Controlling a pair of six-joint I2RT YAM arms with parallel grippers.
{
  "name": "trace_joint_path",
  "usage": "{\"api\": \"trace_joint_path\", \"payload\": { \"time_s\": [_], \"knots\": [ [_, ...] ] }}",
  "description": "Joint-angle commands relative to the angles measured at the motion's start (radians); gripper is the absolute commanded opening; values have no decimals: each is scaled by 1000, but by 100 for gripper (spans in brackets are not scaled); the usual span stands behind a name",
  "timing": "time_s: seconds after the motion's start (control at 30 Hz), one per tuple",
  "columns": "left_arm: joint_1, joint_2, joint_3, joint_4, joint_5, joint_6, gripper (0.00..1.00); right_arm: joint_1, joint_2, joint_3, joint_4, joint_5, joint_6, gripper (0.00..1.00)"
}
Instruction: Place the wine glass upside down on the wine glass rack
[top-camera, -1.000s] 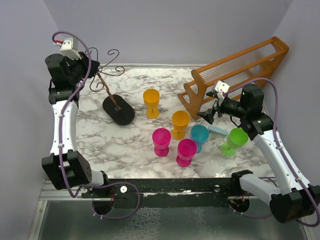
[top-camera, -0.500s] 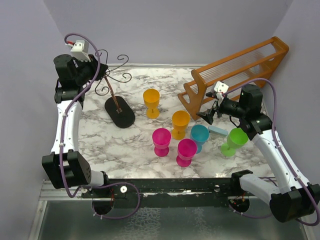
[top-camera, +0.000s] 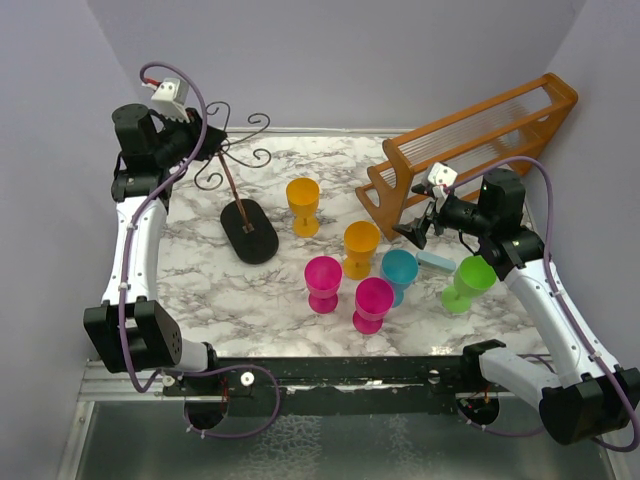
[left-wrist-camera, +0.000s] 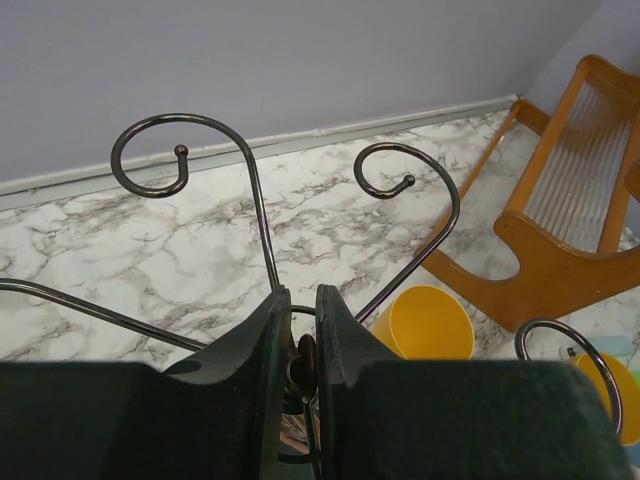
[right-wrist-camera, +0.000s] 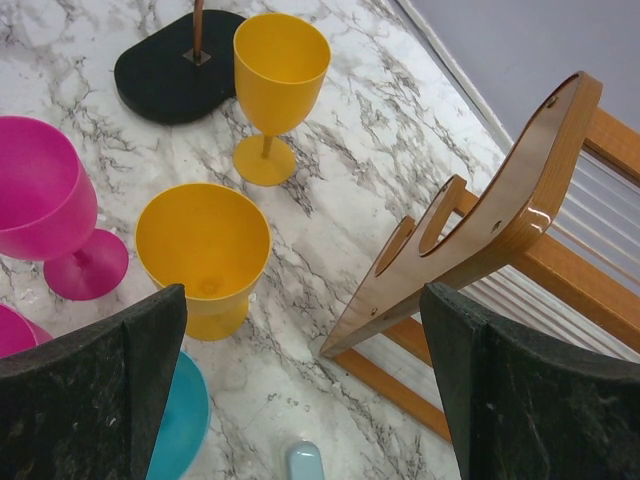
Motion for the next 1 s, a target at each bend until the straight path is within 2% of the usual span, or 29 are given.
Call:
{"api": "trace_joint_path", "payload": {
  "time_s": [0.0, 0.17, 0.4, 0.53, 0.73, 0.97],
  "knots": [
    [-25, -32, 13, 86, 26, 57, 0, 5, 5, -9, 28, 1, -4, 100],
    [-49, -59, -29, 93, 44, 96, 0, 5, 4, -9, 29, 2, -4, 100],
    [-48, -96, -80, 95, -7, 114, 19, 6, -7, -1, -13, 59, -40, 100],
    [-49, -116, -87, 91, -21, 127, 36, 6, -29, 6, -90, 148, -96, 100],
    [-49, -136, -74, 78, -26, 128, 44, 6, -39, 42, -253, 183, -165, 99],
    [-48, -168, -7, 1, -107, 159, 74, 8, 32, 110, -464, 149, -219, 90]
  ]
}}
